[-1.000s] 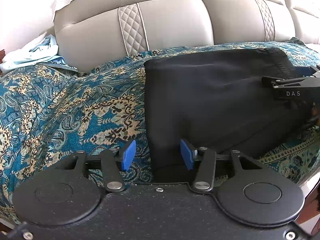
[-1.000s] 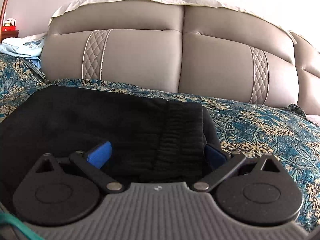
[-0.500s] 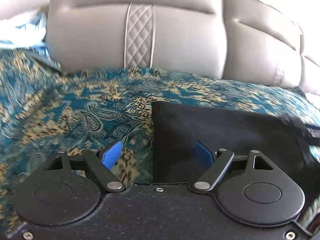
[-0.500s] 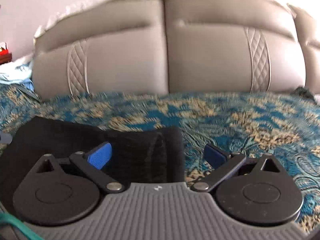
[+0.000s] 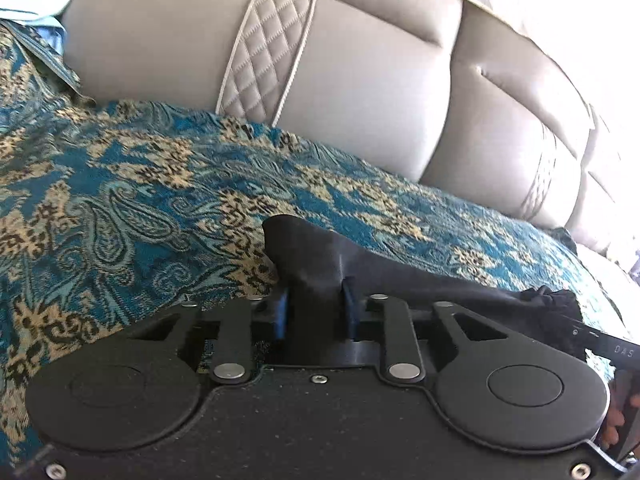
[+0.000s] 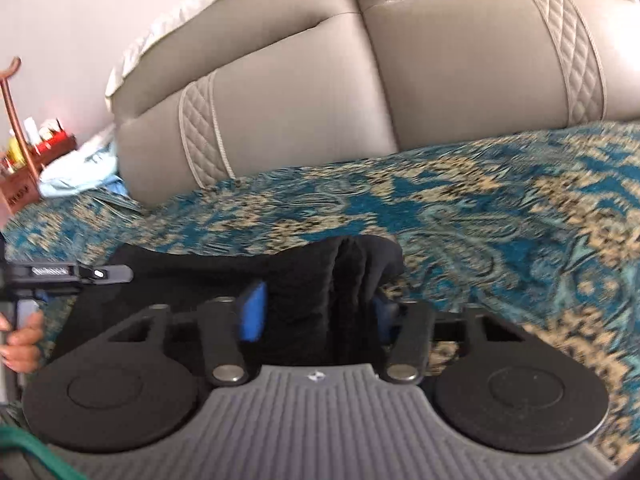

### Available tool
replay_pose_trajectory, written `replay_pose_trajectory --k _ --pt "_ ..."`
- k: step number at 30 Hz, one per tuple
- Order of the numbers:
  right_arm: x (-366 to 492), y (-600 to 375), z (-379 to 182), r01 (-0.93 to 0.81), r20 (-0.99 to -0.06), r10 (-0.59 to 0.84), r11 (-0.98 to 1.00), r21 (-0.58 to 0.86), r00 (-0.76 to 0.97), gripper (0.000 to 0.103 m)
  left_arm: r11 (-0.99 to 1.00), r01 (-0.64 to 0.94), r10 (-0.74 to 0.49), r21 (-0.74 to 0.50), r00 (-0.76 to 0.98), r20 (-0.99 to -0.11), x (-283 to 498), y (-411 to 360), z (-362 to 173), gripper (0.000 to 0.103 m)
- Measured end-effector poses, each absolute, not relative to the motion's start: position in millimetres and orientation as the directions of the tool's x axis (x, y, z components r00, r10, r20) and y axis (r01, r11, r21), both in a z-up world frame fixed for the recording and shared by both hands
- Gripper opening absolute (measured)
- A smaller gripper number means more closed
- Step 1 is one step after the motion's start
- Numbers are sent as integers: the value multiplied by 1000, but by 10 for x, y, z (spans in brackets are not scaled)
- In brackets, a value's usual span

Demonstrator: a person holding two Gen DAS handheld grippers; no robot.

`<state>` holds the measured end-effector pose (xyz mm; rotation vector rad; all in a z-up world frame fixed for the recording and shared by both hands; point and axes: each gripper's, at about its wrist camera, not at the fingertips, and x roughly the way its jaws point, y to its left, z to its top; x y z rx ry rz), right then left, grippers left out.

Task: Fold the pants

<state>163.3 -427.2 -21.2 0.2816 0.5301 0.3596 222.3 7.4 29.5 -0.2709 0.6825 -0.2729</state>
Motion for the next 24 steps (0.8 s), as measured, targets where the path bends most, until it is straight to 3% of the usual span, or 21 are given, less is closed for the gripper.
replay_pose_trajectory --k 3,9,14,19,24 --pt "1664 -4178 -173 -273 -415 429 882 385 802 34 944 129 -285 -305 783 -552 2230 91 367 15" --pt "2213 -3702 -16 -301 -393 451 872 386 802 33 964 24 -173 -266 814 -555 2787 424 518 14" --pt "2879 -3123 98 -295 -408 423 893 341 809 34 991 -70 -8 -116 826 -563 3368 602 603 15" --pt "3116 -2670 -17 -252 -466 299 954 161 833 44 994 -107 81 -6 792 -606 3653 598 354 20" --pt "3141 -2759 -39 -213 -482 289 955 208 827 56 994 -109 87 3 779 -621 3670 609 298 25"
